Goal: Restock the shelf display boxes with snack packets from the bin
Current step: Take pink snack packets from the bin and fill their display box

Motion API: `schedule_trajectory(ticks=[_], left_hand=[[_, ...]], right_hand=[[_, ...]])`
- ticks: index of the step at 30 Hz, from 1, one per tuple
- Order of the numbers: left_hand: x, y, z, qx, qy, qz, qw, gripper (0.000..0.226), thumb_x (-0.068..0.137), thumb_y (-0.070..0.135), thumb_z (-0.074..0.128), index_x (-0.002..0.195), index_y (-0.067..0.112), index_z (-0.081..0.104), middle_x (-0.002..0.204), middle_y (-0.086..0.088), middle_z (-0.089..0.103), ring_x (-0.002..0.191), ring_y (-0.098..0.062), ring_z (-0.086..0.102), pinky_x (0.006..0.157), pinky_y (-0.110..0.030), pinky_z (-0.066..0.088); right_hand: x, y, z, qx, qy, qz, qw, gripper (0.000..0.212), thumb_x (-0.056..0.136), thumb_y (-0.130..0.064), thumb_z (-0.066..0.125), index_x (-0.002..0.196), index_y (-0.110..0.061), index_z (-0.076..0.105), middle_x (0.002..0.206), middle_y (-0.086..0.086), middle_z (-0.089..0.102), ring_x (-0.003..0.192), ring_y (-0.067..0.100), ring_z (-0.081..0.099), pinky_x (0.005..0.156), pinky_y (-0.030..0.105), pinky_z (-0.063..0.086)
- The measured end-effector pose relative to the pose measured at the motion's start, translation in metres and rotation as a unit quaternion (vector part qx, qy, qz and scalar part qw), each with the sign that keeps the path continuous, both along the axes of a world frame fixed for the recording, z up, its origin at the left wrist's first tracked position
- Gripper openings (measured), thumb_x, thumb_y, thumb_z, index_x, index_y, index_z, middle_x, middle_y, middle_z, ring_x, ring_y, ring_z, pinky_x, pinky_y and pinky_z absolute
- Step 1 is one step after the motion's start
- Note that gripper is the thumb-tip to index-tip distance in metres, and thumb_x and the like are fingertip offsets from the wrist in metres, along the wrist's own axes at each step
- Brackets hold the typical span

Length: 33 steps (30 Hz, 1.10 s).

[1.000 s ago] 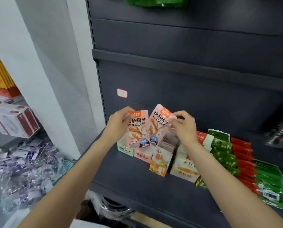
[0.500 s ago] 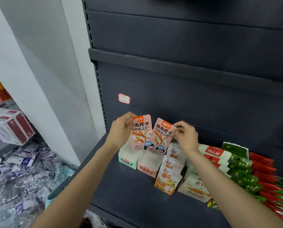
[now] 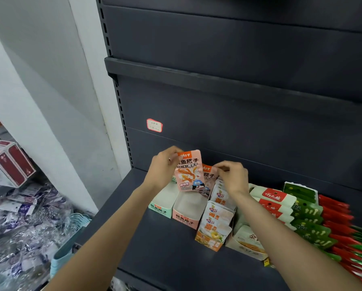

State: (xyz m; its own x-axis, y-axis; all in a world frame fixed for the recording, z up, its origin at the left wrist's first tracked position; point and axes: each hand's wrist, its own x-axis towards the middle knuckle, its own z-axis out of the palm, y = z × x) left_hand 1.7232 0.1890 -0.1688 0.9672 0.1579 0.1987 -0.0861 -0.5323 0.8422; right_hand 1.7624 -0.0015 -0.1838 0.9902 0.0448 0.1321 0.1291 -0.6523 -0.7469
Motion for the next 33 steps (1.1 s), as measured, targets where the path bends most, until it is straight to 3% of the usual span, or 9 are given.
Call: schedule_trajectory(ticks=[10, 14, 20, 25, 33], left_hand=[[0.012, -0.012, -0.004, 0.001, -0.015, 0.0, 1.0, 0.012, 0.098, 0.013, 0.046, 0.096, 0.021, 0.055, 0.101, 0.003, 0.064, 0.087, -0.008, 0.06, 0.065, -0.006, 0.045], [0.018, -0.018, -0.007, 0.003, 0.004, -0.017, 1.0, 0.012, 0.098, 0.014, 0.046, 0.096, 0.021, 0.055, 0.1, 0.005, 0.062, 0.089, -0.008, 0.06, 0.069, -0.009, 0.046], [0.038, -0.038, -0.019, 0.073, 0.049, -0.068, 0.994, 0.014, 0.098, 0.016, 0.046, 0.099, 0.02, 0.059, 0.103, 0.001, 0.064, 0.09, -0.012, 0.062, 0.071, -0.017, 0.049], [0.049, -0.043, -0.036, 0.216, 0.018, -0.032, 0.976, 0.023, 0.094, 0.009, 0.051, 0.107, 0.017, 0.068, 0.114, -0.007, 0.057, 0.108, -0.024, 0.046, 0.091, -0.03, 0.039], [0.052, -0.04, -0.04, 0.265, -0.006, -0.024, 0.964, 0.02, 0.094, 0.017, 0.053, 0.108, 0.018, 0.066, 0.114, -0.004, 0.056, 0.107, -0.023, 0.05, 0.092, -0.037, 0.043]], right_hand=[[-0.003, -0.012, 0.015, -0.053, -0.001, 0.053, 0.997, 0.037, 0.087, -0.003, 0.061, 0.123, -0.013, 0.061, 0.124, 0.005, 0.062, 0.115, 0.015, 0.057, 0.098, 0.025, 0.044], [-0.006, -0.035, 0.027, -0.125, -0.039, 0.051, 0.99, 0.036, 0.088, -0.014, 0.063, 0.124, -0.018, 0.06, 0.123, 0.003, 0.061, 0.113, 0.016, 0.057, 0.094, 0.028, 0.046], [-0.012, -0.046, 0.023, -0.307, 0.053, 0.089, 0.946, 0.06, 0.088, -0.051, 0.056, 0.142, -0.03, 0.039, 0.141, -0.003, 0.046, 0.127, 0.018, 0.046, 0.093, 0.037, 0.044], [-0.01, -0.048, 0.016, -0.335, 0.077, 0.1, 0.934, 0.074, 0.083, -0.061, 0.055, 0.146, -0.032, 0.029, 0.145, -0.005, 0.042, 0.13, 0.017, 0.043, 0.097, 0.036, 0.042], [-0.009, -0.05, 0.01, -0.326, 0.05, 0.088, 0.94, 0.071, 0.083, -0.061, 0.056, 0.144, -0.034, 0.032, 0.142, -0.008, 0.046, 0.127, 0.016, 0.047, 0.091, 0.034, 0.045]])
